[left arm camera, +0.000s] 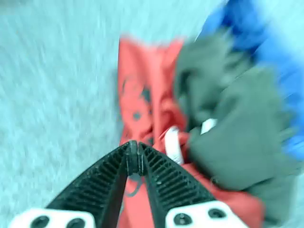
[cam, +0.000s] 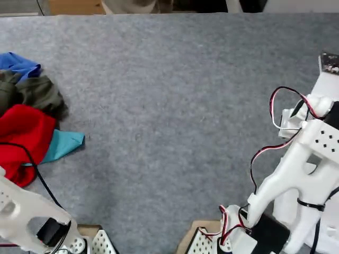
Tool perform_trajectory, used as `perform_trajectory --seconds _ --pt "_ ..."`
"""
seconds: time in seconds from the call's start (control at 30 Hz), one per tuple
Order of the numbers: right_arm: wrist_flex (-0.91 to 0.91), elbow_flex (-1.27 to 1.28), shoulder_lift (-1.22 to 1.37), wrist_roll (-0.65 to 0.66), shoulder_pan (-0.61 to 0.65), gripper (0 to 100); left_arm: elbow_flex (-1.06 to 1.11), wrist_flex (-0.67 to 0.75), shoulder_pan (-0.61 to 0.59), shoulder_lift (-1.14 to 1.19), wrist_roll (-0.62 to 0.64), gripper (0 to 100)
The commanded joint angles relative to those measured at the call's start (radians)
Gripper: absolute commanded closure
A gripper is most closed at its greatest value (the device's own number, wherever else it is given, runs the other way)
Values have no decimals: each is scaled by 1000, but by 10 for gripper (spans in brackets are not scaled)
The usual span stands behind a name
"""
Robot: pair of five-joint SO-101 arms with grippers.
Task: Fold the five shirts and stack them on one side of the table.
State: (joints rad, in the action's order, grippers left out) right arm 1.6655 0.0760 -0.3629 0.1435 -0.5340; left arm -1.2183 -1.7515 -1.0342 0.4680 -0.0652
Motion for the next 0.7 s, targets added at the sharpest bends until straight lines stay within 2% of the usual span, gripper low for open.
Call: perform_trajectory --seconds 0.0,0.1,0.17,0.27,0.33,0.4,0.53,0.6,0.67 --pt "9 -1 4 -29 18 947 -68 -9 68 -183 57 981" --pt "9 1 4 -29 18 947 -37 -9 180 -285 61 981" --pt "9 1 4 -28 18 947 15 -9 213 -332 60 979" --pt "3 1 5 -25 18 947 161 -9 207 -363 58 979" --pt "0 1 10 -21 19 947 299 -9 161 -364 57 978" --pt "-18 1 10 -21 19 947 462 -2 130 -357 5 978" --pt "-34 1 10 -20 19 947 796 153 72 -294 -135 978" --pt "-34 1 10 -20 25 947 901 273 23 -263 -133 972" --pt "-29 2 10 -20 41 947 971 393 -21 -231 -114 918"
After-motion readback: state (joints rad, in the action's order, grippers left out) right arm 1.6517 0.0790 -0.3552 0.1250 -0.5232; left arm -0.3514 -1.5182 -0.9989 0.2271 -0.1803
